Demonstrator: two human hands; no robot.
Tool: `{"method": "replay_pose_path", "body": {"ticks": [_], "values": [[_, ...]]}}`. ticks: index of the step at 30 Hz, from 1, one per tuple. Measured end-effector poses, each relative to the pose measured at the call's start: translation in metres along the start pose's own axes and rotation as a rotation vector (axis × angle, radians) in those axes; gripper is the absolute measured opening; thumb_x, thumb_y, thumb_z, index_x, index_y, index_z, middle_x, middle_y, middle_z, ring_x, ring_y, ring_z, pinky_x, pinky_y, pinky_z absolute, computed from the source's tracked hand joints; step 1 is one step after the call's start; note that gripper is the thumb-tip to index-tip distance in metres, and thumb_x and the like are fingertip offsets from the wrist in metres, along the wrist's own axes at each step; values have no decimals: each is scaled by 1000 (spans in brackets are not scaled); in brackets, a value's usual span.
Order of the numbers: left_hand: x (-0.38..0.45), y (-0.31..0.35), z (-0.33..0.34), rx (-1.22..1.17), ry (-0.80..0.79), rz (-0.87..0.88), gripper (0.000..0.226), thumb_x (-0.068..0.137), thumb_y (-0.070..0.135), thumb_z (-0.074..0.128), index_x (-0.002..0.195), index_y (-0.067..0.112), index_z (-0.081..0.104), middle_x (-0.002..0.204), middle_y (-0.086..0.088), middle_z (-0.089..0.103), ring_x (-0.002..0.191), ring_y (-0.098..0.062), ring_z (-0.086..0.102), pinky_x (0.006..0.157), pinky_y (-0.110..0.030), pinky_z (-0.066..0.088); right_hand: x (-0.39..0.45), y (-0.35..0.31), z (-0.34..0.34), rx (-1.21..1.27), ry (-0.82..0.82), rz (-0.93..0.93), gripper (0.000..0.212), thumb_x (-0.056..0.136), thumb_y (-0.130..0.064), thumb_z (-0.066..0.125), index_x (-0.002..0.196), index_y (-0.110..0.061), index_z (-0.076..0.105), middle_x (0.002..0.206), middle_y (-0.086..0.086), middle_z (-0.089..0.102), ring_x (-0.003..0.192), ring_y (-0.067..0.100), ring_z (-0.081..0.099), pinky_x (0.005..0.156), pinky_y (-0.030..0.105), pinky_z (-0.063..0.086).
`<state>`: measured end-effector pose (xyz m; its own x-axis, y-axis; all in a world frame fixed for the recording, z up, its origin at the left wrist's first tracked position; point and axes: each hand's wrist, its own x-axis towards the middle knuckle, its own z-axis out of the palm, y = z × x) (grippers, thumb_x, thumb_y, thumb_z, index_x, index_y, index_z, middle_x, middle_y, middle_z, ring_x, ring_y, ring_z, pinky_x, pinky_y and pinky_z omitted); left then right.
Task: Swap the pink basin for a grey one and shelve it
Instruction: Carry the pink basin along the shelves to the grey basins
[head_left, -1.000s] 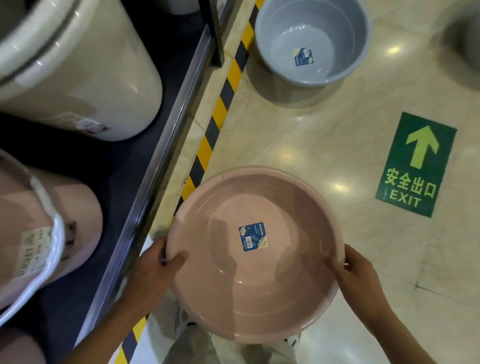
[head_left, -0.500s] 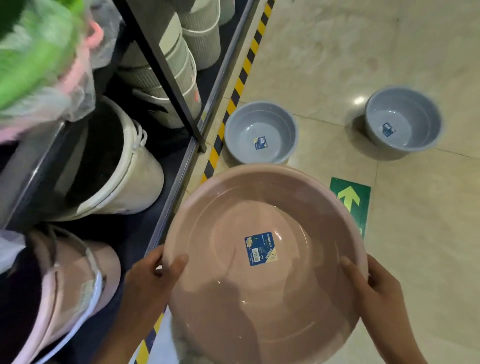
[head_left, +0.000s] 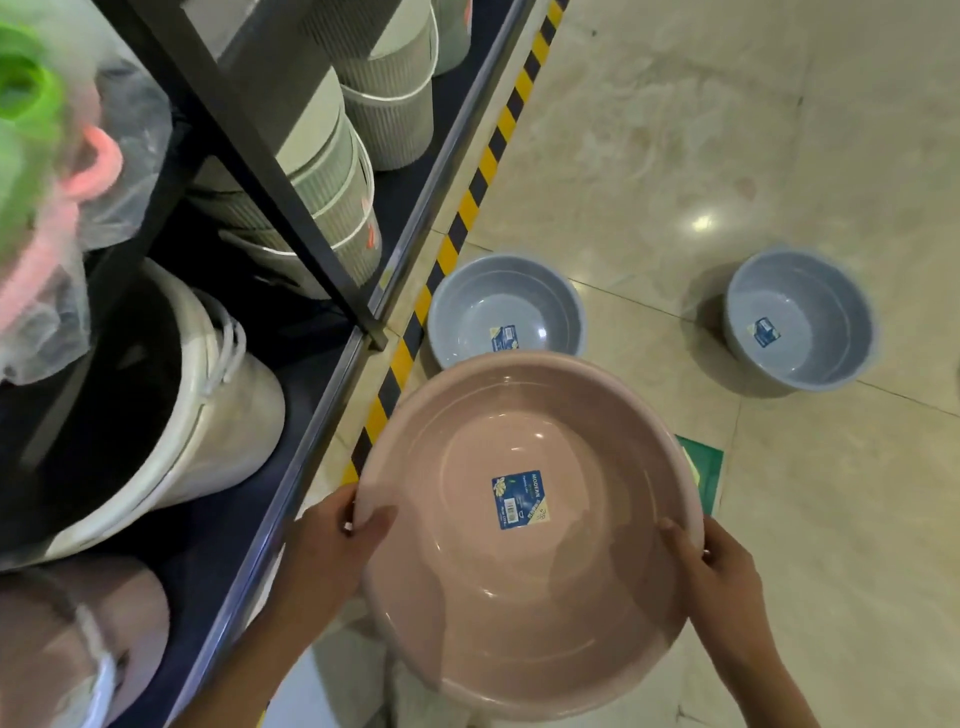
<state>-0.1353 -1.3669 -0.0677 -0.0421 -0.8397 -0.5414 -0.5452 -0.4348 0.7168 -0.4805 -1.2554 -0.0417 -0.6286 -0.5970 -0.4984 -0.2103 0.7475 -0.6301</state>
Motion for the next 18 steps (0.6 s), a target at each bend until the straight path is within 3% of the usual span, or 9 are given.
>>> {"method": "replay_pose_path", "body": {"ticks": [4,7,11,14,18], "values": [[37,-18,5,15,-20,-82,21,81,56,70,94,39,69,86,22,76,73,-8,74,56,-22,58,39,-2,32,-81,-71,-6,16,97,-25,62,106,-18,73,83,-13,70,75,9,64,58,27,46],[56,-49,6,6,54,-157,8,89,39,74,92,34,70,80,10,77,77,-11,73,56,-24,56,68,-3,63,-184,-194,-27,20,98,-26,61,113,-16,71,85,-6,71,77,8,64,59,26,46],[68,-101,4,-5,182,-303,13,92,33,72,97,22,71,86,2,75,81,-19,71,58,-28,51,103,-15,116,-292,-407,-100,28,99,-30,56,125,-22,65,96,0,71,85,19,66,74,36,54],[74,-136,6,18,278,-419,8,93,28,71,85,25,69,77,6,72,76,-21,70,52,-25,46,133,-20,159,-354,-539,-159,26,98,-31,57,121,-22,66,92,0,71,82,21,66,73,39,55],[88,-175,12,0,353,-478,19,90,30,70,72,28,64,57,9,68,53,-10,66,36,-10,39,172,-18,217,-471,-668,-232,27,97,-35,59,119,-22,67,90,-6,69,76,10,66,57,17,46]]}}
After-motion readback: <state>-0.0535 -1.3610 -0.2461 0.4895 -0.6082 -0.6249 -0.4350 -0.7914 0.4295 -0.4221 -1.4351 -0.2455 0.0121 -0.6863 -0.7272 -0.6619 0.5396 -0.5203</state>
